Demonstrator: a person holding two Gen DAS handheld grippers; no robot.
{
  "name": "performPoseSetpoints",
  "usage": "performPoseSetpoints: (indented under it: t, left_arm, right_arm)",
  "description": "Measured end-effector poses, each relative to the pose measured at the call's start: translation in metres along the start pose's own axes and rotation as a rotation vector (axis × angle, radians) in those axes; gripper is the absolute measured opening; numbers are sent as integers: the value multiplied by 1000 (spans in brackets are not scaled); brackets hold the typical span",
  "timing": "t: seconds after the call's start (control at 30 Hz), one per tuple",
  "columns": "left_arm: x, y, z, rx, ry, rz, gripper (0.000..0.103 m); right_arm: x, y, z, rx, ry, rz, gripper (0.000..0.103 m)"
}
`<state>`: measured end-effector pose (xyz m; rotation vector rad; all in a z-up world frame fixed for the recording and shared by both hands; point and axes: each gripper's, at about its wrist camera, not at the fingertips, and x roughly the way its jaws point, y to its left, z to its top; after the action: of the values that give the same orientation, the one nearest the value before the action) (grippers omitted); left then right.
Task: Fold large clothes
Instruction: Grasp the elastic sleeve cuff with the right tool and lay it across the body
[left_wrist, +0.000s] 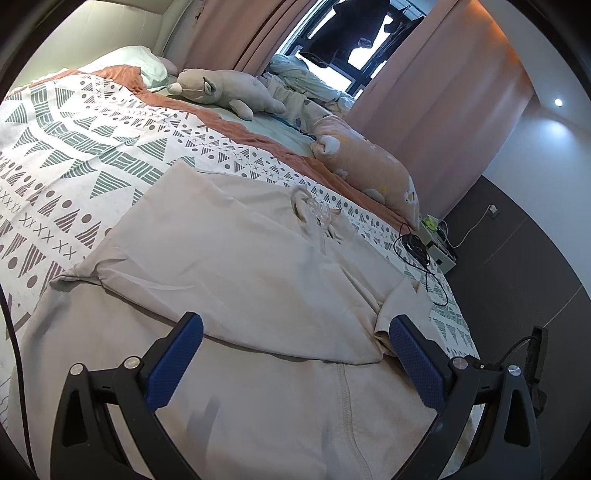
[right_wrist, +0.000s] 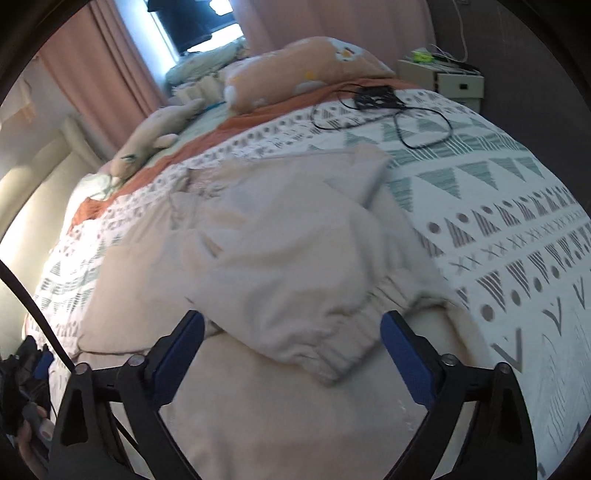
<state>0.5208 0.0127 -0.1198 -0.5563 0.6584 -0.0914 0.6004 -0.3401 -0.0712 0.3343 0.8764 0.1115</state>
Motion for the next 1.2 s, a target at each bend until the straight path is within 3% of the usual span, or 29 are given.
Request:
performPoseSetpoints:
  t: [0.07,0.3,0.43,0.5,0.7,0.93,1.2]
  left_arm:
    - [0,0,0,0,3,3,103]
    - [-3,12,5,-48,-2,10,103]
    - [-5,21,9,-77,-5,5,103]
    - [-6,24,11,-89,-6,2,103]
    - [-11,29,11,-122,-16,-13,103]
    - [-15,37,13,-148,-27,0,103]
    - [-21,48,17,-176,-51,47,103]
  right_arm:
    - [12,-6,-2,44,36,-2,82]
    - [81,2,-1,160,129,-23,80]
    - [104,6,5,164,125,-52,35]
    - [101,12,9,147,106,-36,29]
    - [71,42,12,55,16,28,24]
    - [13,111,27,-132,-114,101,23]
    - [-4,171,19,-231,-146,175,23]
